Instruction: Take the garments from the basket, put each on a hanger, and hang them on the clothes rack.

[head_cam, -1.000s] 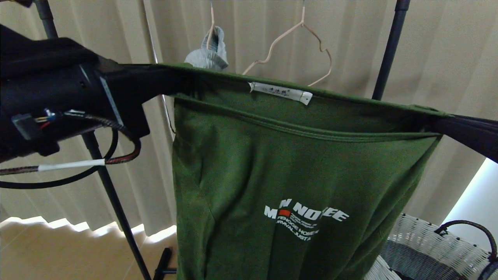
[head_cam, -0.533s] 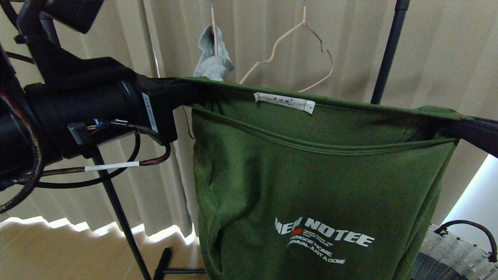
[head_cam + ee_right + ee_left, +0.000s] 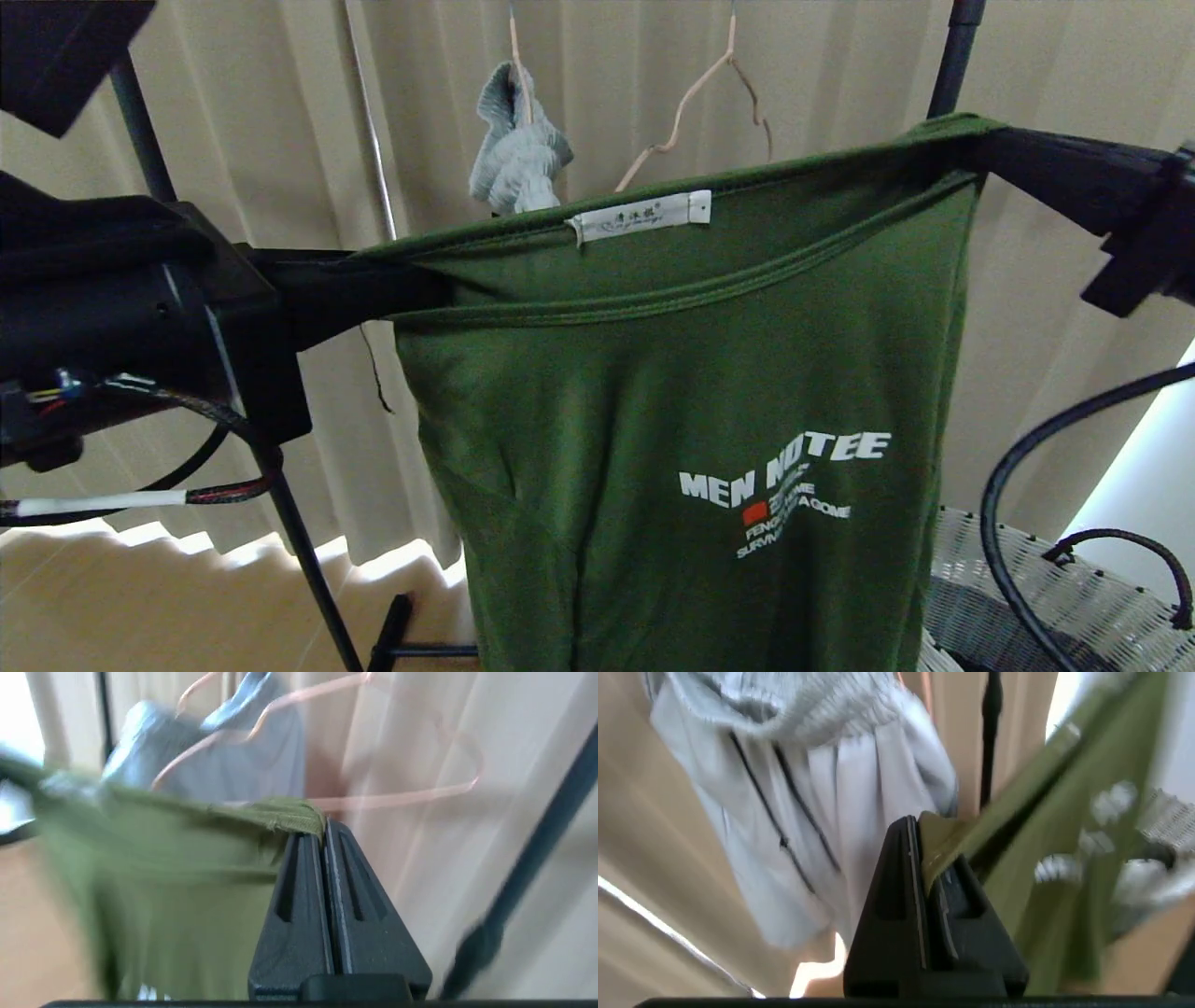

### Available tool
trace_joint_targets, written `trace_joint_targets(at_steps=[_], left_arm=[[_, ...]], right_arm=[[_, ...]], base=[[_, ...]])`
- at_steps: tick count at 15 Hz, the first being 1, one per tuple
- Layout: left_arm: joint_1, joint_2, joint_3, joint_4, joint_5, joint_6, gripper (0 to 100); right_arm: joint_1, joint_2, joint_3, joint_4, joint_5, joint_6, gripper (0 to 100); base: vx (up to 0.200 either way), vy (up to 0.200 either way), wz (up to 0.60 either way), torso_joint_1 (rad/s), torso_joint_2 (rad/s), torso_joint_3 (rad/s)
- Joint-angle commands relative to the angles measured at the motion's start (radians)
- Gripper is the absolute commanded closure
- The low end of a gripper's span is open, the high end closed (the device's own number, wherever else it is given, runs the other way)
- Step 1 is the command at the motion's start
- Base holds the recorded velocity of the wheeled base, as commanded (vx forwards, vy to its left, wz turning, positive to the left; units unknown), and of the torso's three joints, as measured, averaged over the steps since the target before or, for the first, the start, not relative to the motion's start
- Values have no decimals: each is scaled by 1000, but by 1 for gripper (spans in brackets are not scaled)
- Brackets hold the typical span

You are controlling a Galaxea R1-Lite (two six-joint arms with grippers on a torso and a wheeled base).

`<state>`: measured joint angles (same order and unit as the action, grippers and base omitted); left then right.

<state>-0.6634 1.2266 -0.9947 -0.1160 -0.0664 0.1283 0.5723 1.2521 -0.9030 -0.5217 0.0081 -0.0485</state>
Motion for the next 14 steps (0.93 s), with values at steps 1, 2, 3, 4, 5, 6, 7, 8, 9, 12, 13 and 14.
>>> trace_joint_targets(at_steps=[1, 2, 3, 4, 5, 6, 7, 8, 9, 12, 13, 14], left_arm=[[-2, -39, -2, 18, -16, 1, 100], [-2, -62, -4, 59, -93, -1, 100], [-2, -73, -2, 73, -128, -1, 100], [-2, -95, 7, 82, -208, -1, 100], [-2, -102, 18, 82, -250, -1, 100], [-4, -104, 24, 81, -268, 2, 100], [-24, -104, 25, 81, -268, 2, 100], [-28, -102, 25, 81, -268, 2, 100], [-28, -98, 25, 79, -266, 2, 100], [-24, -93, 18, 73, -262, 19, 100], [-22, -87, 13, 73, -251, 39, 100], [-22, -75, 8, 70, -227, 48, 100]], right_arm=[[-8, 121, -43, -55, 1, 2, 100], [-8, 155, -57, -101, 4, 2, 100], [-8, 162, -62, -115, 4, 2, 100], [-8, 176, -66, -130, 6, 4, 100], [-8, 178, -63, -133, 6, 6, 100], [-8, 181, -63, -133, 6, 9, 100], [-8, 185, -65, -135, 4, 13, 100], [-8, 187, -65, -135, 3, 13, 100], [-8, 185, -63, -135, 1, 13, 100], [-11, 167, -62, -127, -8, 12, 100], [-11, 147, -62, -118, -10, 10, 100], [-12, 127, -59, -115, -10, 10, 100]], base=[[0, 0, 0, 0, 0, 0], [0, 0, 0, 0, 0, 0], [0, 0, 0, 0, 0, 0], [0, 0, 0, 0, 0, 0], [0, 0, 0, 0, 0, 0], [0, 0, 0, 0, 0, 0], [0, 0, 0, 0, 0, 0], [0, 0, 0, 0, 0, 0], [0, 0, 0, 0, 0, 0], [0, 0, 0, 0, 0, 0], [0, 0, 0, 0, 0, 0], [0, 0, 0, 0, 0, 0]])
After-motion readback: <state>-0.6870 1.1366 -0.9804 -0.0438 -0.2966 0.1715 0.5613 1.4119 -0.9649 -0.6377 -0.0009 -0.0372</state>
